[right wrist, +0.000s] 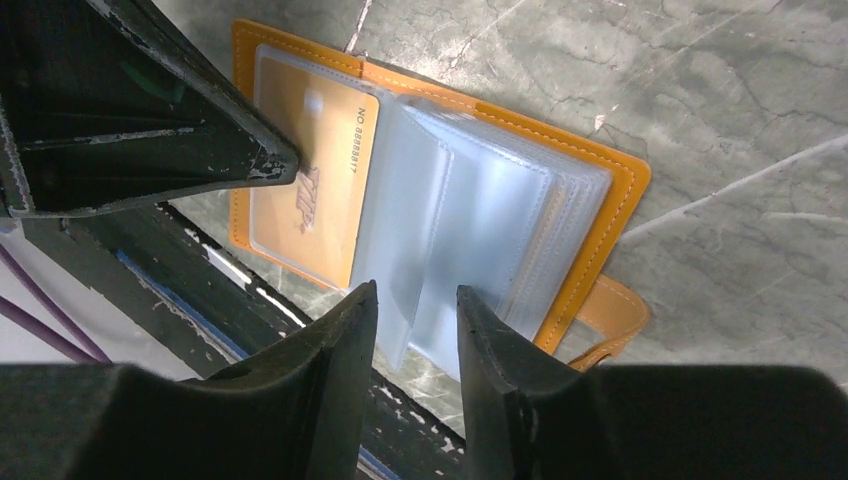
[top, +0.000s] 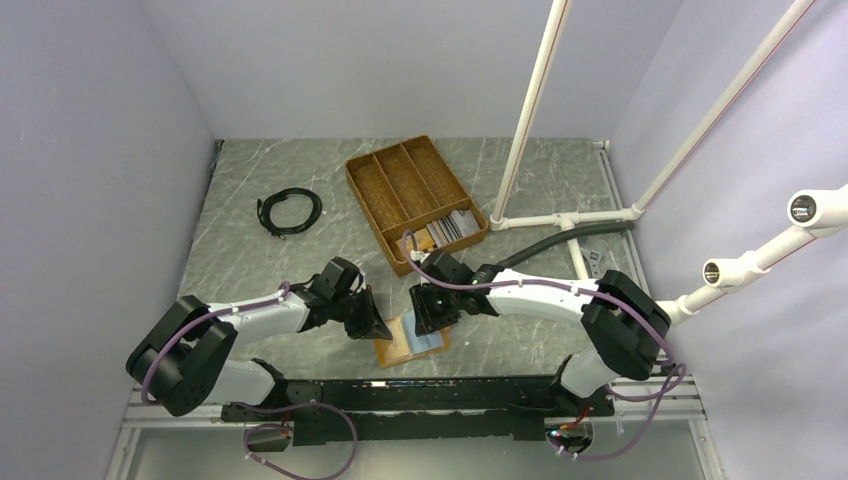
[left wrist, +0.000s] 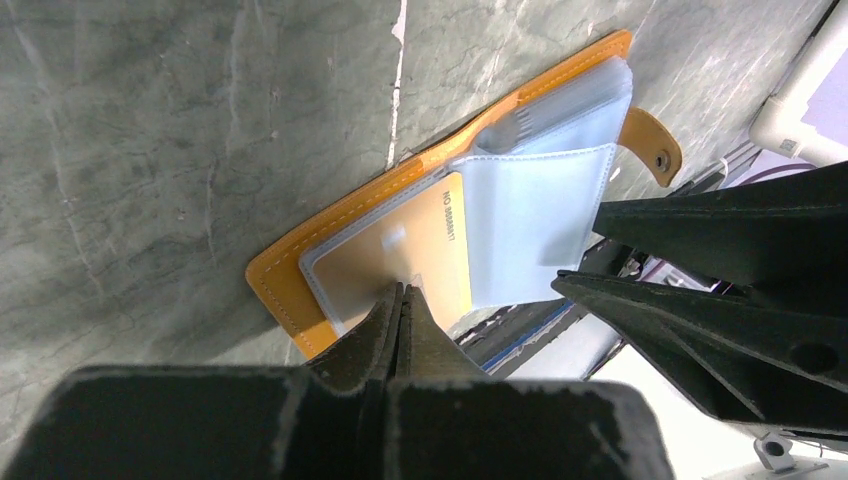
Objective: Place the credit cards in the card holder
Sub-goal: Insert the credit card into the card holder.
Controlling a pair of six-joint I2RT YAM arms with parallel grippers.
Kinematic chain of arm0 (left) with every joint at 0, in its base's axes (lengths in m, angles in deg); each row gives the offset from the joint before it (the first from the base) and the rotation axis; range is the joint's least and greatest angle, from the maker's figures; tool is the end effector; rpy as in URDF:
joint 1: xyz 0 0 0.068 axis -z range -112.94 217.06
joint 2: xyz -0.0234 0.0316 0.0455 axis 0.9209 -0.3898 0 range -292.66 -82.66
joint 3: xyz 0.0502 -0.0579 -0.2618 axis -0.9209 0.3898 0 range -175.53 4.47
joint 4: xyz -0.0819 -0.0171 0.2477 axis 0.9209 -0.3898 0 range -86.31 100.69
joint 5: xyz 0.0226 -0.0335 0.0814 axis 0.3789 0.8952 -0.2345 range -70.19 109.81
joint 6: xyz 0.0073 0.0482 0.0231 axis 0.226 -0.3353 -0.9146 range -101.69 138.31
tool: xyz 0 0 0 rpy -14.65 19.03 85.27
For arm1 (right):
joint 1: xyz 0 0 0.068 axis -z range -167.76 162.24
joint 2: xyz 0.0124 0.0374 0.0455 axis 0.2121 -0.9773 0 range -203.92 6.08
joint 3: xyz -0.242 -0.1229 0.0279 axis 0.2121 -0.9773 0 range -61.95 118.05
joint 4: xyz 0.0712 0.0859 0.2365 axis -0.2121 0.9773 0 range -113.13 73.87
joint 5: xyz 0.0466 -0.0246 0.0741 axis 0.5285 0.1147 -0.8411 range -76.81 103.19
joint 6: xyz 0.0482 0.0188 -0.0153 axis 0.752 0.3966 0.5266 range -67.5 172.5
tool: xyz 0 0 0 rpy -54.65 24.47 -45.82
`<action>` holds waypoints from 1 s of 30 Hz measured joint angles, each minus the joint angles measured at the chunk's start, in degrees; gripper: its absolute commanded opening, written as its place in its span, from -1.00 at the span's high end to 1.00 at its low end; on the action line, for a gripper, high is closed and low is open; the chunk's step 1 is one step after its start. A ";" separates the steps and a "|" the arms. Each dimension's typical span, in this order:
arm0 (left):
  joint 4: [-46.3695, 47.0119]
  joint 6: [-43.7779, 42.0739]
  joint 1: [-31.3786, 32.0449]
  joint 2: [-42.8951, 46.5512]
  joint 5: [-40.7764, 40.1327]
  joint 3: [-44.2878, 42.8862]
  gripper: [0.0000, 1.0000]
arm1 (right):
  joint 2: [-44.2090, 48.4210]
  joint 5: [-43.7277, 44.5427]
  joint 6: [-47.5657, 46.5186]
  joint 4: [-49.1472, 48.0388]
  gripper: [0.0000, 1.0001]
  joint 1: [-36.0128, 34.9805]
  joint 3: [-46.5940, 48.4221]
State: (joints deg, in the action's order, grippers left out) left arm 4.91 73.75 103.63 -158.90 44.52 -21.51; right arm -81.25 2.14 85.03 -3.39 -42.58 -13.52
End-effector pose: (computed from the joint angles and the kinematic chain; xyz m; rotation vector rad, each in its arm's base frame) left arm 0.1673 -0.1427 0.1317 -0.2787 2.8364 -1.0572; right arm 0.1630 0.2433 0.1770 -0.6122 2.7164 0.7342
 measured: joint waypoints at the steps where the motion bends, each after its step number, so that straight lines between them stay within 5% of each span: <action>1: 0.09 0.02 0.00 0.02 0.00 0.04 1.00 | -0.07 0.00 0.07 -0.04 0.20 0.00 0.00; 6: 0.85 0.35 0.00 0.04 0.07 0.44 1.00 | -0.07 -0.17 0.02 -0.07 0.43 0.00 0.00; 11: 1.29 0.79 0.00 0.04 0.09 0.63 1.00 | -0.22 -2.54 0.48 -1.44 0.99 0.00 -0.37; 20: 0.20 0.81 0.00 0.81 -0.81 0.63 1.00 | 2.58 2.99 0.83 2.27 1.00 1.97 -0.42; 23: 0.13 0.76 0.00 0.81 -0.79 0.57 1.00 | 3.39 3.32 0.28 2.34 0.52 2.89 -0.42; 30: -5.86 -0.94 0.02 4.00 -1.14 -1.11 0.64 | 3.32 14.05 -3.89 12.46 0.15 3.19 5.55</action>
State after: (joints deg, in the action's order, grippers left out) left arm -0.95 72.81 103.66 -154.91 43.38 -22.62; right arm -77.93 16.19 81.14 9.07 -39.39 -7.97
